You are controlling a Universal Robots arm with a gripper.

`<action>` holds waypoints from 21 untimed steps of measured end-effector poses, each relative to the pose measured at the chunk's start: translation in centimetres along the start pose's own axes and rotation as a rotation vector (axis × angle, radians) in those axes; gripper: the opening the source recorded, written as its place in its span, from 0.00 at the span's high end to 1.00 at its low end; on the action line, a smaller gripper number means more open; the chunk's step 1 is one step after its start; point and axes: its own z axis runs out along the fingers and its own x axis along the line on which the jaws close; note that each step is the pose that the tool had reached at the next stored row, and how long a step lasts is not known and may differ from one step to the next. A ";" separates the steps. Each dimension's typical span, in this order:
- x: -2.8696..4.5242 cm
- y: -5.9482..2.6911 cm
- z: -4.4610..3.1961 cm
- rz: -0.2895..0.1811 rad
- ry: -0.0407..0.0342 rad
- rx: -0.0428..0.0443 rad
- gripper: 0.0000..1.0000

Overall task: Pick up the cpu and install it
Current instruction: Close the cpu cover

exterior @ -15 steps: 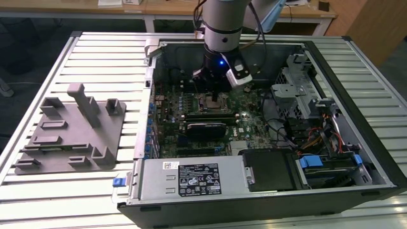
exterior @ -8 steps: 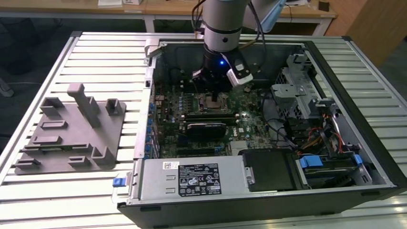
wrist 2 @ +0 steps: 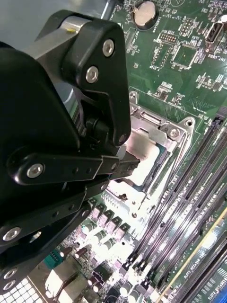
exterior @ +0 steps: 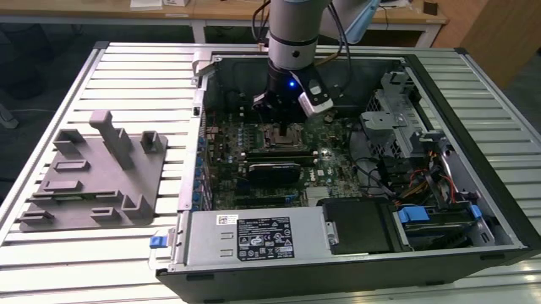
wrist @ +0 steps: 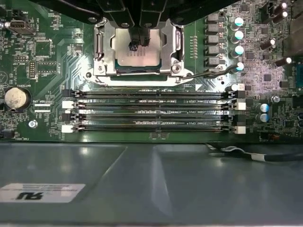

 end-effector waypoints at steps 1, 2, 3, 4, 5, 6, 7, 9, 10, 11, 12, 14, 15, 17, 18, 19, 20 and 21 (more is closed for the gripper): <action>0.12 0.00 0.03 0.000 -0.0001 -0.0001 0.89; 0.29 0.00 0.05 0.000 -0.0001 -0.0001 0.89; 0.48 0.00 0.07 0.000 -0.0001 -0.0001 0.89; 0.68 0.00 0.09 0.000 -0.0001 -0.0001 0.89; 0.89 0.00 0.11 0.000 -0.0001 0.0000 0.89; 1.10 0.00 0.14 0.000 -0.0001 -0.0001 0.89; 1.33 -0.01 0.16 0.000 -0.0001 0.0000 0.89; 1.74 -0.01 0.20 0.000 -0.0001 -0.0001 0.89; 1.93 -0.01 0.22 0.000 -0.0001 -0.0001 0.89; 2.10 -0.01 0.25 0.000 -0.0001 -0.0001 0.89; 2.25 -0.01 0.29 0.000 -0.0001 -0.0001 0.89; 2.39 -0.01 0.41 0.000 -0.0001 -0.0001 0.89; 2.42 -0.01 0.47 0.000 0.0000 0.0000 0.89; 2.44 -0.01 0.63 0.000 -0.0002 -0.0001 0.89; 2.47 -0.01 0.70 0.000 -0.0001 -0.0001 0.89; 2.49 0.00 0.76 0.000 -0.0001 -0.0001 0.89; 2.51 0.00 0.81 0.000 -0.0001 -0.0001 0.89; 2.54 0.00 0.87 0.000 -0.0001 0.0000 0.89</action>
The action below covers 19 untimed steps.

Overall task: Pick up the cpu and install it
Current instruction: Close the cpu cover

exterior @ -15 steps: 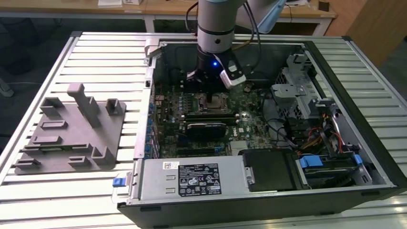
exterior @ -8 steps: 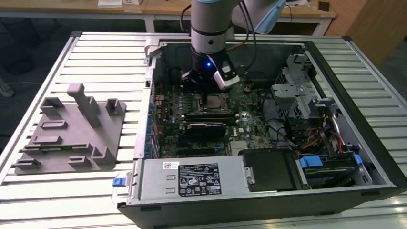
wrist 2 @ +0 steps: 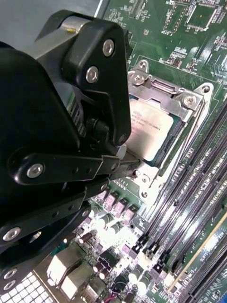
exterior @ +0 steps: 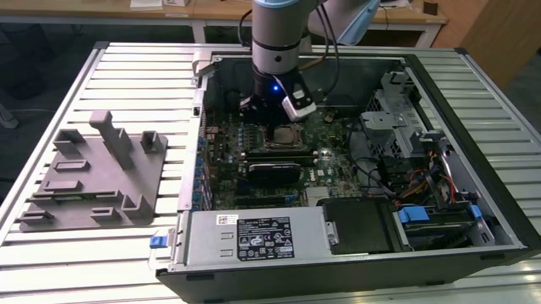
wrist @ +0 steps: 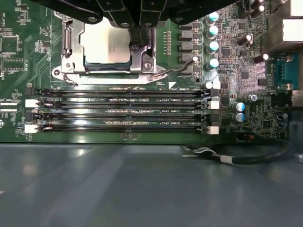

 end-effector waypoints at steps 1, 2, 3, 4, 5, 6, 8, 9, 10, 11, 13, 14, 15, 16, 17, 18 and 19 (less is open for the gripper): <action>0.03 0.00 0.06 0.000 0.0000 0.0000 0.89; 0.06 0.00 0.12 0.000 0.0000 0.0000 0.89; 0.10 0.00 0.17 0.000 0.0000 0.0000 0.89; 0.13 0.00 0.21 0.000 0.0000 0.0000 0.89; 0.16 0.00 0.24 0.000 0.0001 0.0002 0.89; 0.19 0.00 0.27 0.000 0.0001 0.0003 0.89; 0.23 0.00 0.33 0.000 0.0002 0.0005 0.89; 0.24 0.00 0.36 0.000 0.0002 0.0004 0.89; 0.25 0.00 0.38 0.000 0.0002 0.0003 0.89; 0.25 0.00 0.39 0.000 0.0002 0.0002 0.89; 0.25 0.00 0.40 0.000 0.0000 0.0000 0.89; 0.26 0.00 0.40 0.000 0.0000 0.0001 0.89; 0.27 0.00 0.40 0.000 -0.0001 0.0000 0.89; 0.30 0.01 0.41 0.000 -0.0002 -0.0001 0.89; 0.34 0.01 0.41 0.000 -0.0003 -0.0002 0.89; 0.39 0.01 0.41 0.000 -0.0002 -0.0002 0.89; 0.43 0.01 0.41 0.000 -0.0001 -0.0001 0.89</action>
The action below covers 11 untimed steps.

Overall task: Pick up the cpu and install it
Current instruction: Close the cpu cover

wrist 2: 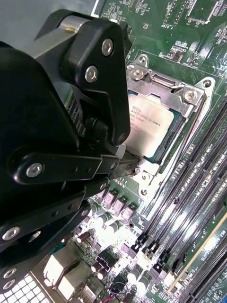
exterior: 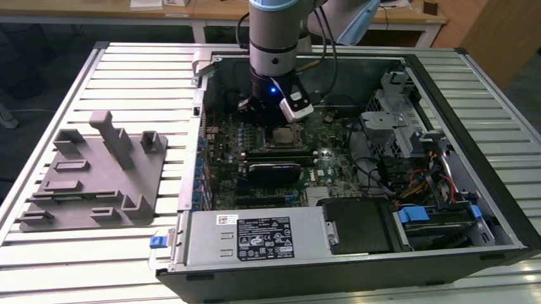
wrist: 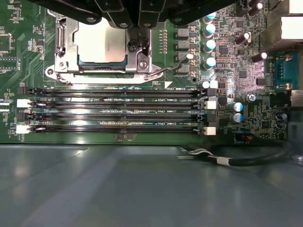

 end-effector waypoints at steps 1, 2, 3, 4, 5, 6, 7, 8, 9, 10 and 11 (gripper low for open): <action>0.00 0.00 -0.01 0.000 0.0001 0.0000 0.89; 0.01 0.00 -0.05 0.000 0.0000 -0.0001 0.89; 0.01 0.00 -0.11 0.000 -0.0003 -0.0007 0.89; 0.01 0.00 -0.22 0.000 0.0000 -0.0006 0.89; 0.02 -0.01 -0.37 0.000 0.0002 0.0001 0.89; 0.01 -0.01 -0.49 0.000 0.0000 0.0001 0.89; 0.01 -0.01 -0.62 0.000 -0.0001 0.0001 0.89; 0.01 -0.01 -0.76 0.000 -0.0002 0.0001 0.89; 0.01 -0.02 -0.92 0.000 -0.0003 0.0001 0.89; 0.01 -0.02 -1.09 0.000 -0.0005 0.0001 0.89; 0.01 -0.02 -1.28 0.000 -0.0007 0.0001 0.89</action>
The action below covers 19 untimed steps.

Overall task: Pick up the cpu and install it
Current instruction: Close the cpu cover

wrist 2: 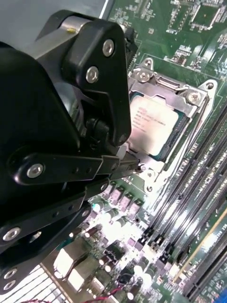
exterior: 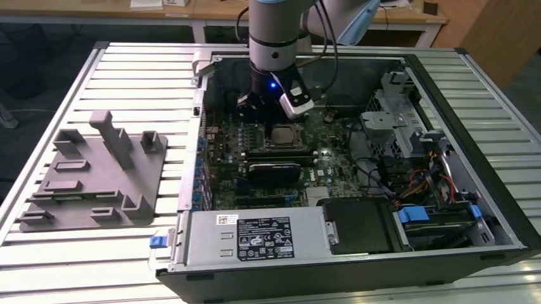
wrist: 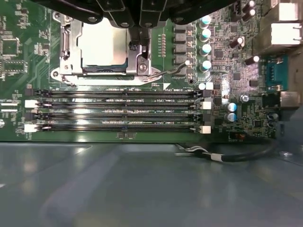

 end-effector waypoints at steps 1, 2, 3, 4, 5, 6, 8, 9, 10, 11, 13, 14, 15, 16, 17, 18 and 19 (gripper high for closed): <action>0.00 0.00 -0.21 0.000 -0.0003 -0.0001 0.89; 0.00 0.00 -0.43 0.000 -0.0005 -0.0002 0.89; 0.00 -0.01 -0.67 0.000 -0.0007 0.0000 0.89; 0.00 -0.01 -0.90 0.000 -0.0010 0.0000 0.89; 0.00 -0.02 -1.16 0.000 -0.0014 -0.0001 0.89; 0.00 -0.02 -1.41 0.000 -0.0018 0.0000 0.89; 0.00 -0.03 -1.91 0.000 -0.0029 -0.0001 0.89; -0.01 -0.03 -2.15 0.000 -0.0035 -0.0001 0.89; -0.01 -0.03 -2.38 0.000 -0.0041 -0.0002 0.89; -0.01 -0.04 -2.60 0.000 -0.0046 -0.0001 0.89; -0.01 -0.04 -2.89 0.000 -0.0053 -0.0001 0.89; -0.01 -0.04 -2.91 0.000 -0.0054 -0.0001 0.89; -0.01 -0.04 -2.91 0.000 -0.0055 -0.0002 0.89; -0.02 -0.04 -2.91 0.000 -0.0055 -0.0003 0.89; -0.06 -0.04 -2.91 0.000 -0.0055 -0.0001 0.89; -0.17 -0.04 -2.92 0.000 -0.0053 0.0000 0.89; -0.32 -0.04 -2.92 0.000 -0.0053 0.0000 0.89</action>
